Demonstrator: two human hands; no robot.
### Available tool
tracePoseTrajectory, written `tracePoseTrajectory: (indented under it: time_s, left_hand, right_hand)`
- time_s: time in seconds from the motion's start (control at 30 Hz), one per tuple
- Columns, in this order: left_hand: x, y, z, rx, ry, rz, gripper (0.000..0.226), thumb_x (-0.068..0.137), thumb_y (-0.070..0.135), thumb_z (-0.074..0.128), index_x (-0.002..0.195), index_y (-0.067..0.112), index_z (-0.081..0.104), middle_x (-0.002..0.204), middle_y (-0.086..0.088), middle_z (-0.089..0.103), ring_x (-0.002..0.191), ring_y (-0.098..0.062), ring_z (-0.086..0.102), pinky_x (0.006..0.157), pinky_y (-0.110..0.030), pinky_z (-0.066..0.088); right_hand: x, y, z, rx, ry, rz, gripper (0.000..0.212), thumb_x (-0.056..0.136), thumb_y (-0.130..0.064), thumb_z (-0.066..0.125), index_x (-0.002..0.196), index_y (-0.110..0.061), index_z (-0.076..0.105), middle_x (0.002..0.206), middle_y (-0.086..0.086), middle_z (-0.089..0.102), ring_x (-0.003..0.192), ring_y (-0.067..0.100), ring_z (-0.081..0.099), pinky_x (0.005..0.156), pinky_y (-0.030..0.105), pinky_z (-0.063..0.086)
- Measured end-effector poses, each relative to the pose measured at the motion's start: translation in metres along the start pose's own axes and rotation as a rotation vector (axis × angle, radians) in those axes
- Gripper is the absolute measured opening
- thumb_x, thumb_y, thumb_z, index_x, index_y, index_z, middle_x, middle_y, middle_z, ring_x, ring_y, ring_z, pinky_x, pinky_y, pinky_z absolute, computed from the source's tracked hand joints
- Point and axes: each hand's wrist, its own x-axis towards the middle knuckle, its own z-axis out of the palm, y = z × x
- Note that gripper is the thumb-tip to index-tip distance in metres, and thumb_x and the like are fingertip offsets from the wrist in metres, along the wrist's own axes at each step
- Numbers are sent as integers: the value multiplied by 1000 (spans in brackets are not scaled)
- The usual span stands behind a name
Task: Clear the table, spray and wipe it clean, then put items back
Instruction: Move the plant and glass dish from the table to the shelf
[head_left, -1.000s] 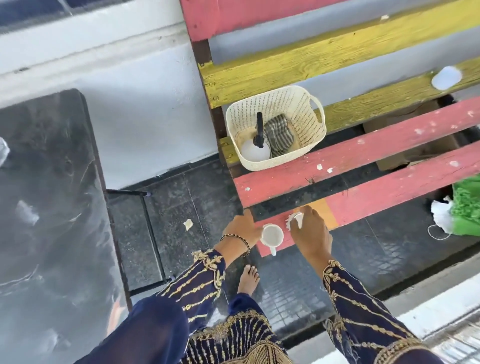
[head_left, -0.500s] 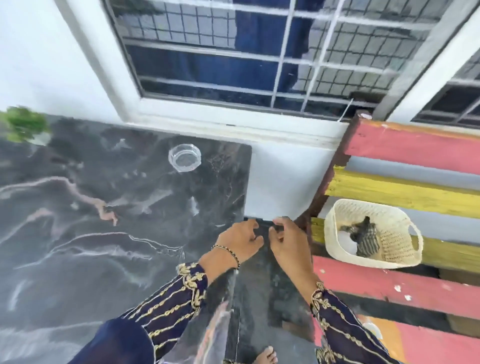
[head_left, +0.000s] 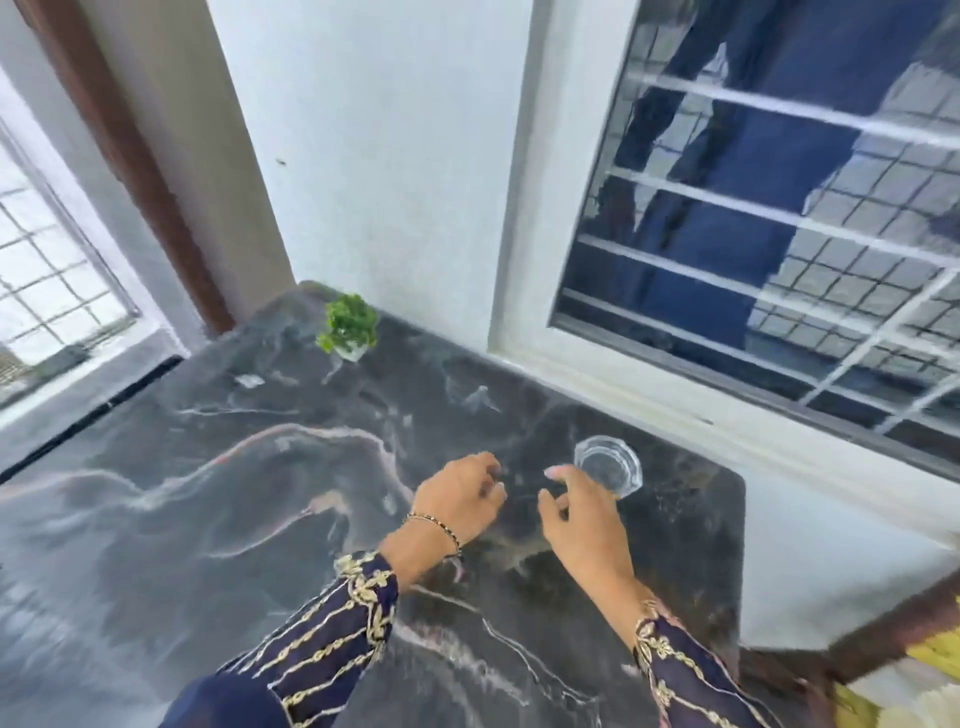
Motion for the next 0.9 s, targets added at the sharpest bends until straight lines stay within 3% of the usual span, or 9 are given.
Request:
tracePoseTrajectory:
  time_s: [0.07, 0.27, 0.4, 0.5, 0.6, 0.7, 0.9]
  left_hand:
    - [23, -29, -22, 49, 47, 19, 26, 89, 34, 48, 111, 25, 57, 111, 5, 66, 108, -18, 60, 87, -34, 51]
    - [91, -105, -90, 178, 226, -42, 24, 89, 24, 49, 111, 20, 59, 115, 2, 61, 115, -18, 51, 85, -38, 49]
    - [128, -138, -126, 347, 359, -41, 32, 87, 19, 50, 118, 18, 60, 124, -2, 57, 120, -22, 47, 96, -36, 41]
    - [150, -151, -141, 447, 359, -106, 41, 88, 19, 51, 129, 20, 52, 145, -8, 41, 137, -30, 33, 107, -43, 34]
    - [167, -157, -148, 379, 281, -169, 53, 91, 19, 53, 142, 23, 39, 156, -13, 23, 143, -39, 21, 113, -52, 28]
    - [181, -163, -148, 244, 260, -135, 56, 90, 16, 54, 143, 19, 38, 151, -15, 29, 131, -40, 38, 106, -53, 38]
    - [187, -178, -146, 126, 387, -47, 37, 87, 14, 63, 122, 6, 54, 121, -17, 48, 96, -39, 59, 82, -48, 51]
  right_hand:
    - [21, -25, 17, 15, -16, -28, 29, 99, -30, 55, 128, -26, 57, 115, -8, 65, 90, 3, 52, 82, 30, 44]
    - [76, -76, 65, 51, -32, -90, 26, 99, -30, 56, 124, -26, 58, 115, -10, 64, 90, 5, 62, 81, 33, 52]
    - [99, -92, 80, 45, -47, -111, 26, 99, -30, 56, 124, -25, 59, 109, -11, 64, 89, 4, 62, 79, 30, 51]
    - [111, -94, 84, 50, -41, -102, 25, 99, -30, 57, 123, -26, 61, 107, -13, 64, 86, 1, 62, 77, 28, 50]
    - [114, -87, 79, 34, -40, -74, 23, 99, -30, 57, 121, -25, 62, 106, -11, 64, 86, 2, 63, 78, 31, 53]
    - [111, -69, 69, -2, -40, -21, 22, 99, -31, 56, 120, -26, 62, 109, -11, 65, 83, -1, 61, 75, 29, 50]
    - [100, -20, 44, 3, 12, 152, 19, 99, -26, 57, 116, -24, 65, 101, -8, 66, 87, 6, 63, 80, 36, 55]
